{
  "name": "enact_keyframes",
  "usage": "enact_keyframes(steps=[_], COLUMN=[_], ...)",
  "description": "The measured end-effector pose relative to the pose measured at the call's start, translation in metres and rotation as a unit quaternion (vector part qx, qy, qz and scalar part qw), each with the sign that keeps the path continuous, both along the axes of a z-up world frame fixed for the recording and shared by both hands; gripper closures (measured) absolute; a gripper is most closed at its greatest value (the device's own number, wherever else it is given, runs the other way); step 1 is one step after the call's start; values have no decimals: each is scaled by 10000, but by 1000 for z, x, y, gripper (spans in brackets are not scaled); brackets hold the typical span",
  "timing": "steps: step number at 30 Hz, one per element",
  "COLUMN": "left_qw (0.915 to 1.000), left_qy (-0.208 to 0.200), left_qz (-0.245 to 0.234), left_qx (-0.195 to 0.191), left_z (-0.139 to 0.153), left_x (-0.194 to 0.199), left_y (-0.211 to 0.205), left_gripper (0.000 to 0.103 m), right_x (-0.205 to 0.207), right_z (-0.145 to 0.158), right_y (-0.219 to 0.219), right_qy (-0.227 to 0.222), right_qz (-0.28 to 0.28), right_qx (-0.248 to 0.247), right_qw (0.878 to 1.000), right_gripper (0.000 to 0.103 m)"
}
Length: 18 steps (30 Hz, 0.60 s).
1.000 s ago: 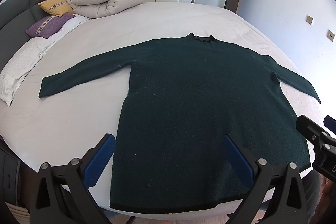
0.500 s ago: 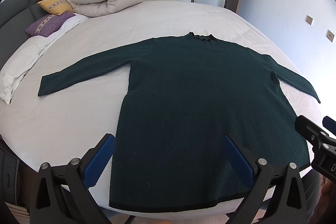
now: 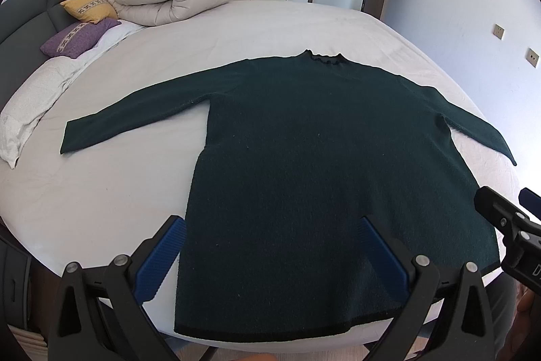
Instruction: Fold small clothes
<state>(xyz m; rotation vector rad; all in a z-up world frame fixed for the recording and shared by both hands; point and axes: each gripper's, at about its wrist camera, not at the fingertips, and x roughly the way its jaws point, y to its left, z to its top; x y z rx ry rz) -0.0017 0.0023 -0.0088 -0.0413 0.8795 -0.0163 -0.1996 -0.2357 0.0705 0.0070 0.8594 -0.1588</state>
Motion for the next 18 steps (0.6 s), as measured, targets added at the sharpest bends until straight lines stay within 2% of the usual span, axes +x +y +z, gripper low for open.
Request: enact_keyframes(steps=[13,18], left_qw=[10000,9997], left_qy=[2,-174], left_qz=[7,38], left_qx=[52,185], left_z=[-3,-5], left_x=[0,4], left_y=[-3,-10], left_gripper=[0,0], right_x=[1,7], right_z=[-4,-10], right_y=[0,-26], right_qy=[42,77], right_qz=[-24,-106], right_qx=[19,438], right_qw=[10000,9990], right_gripper=[0,0])
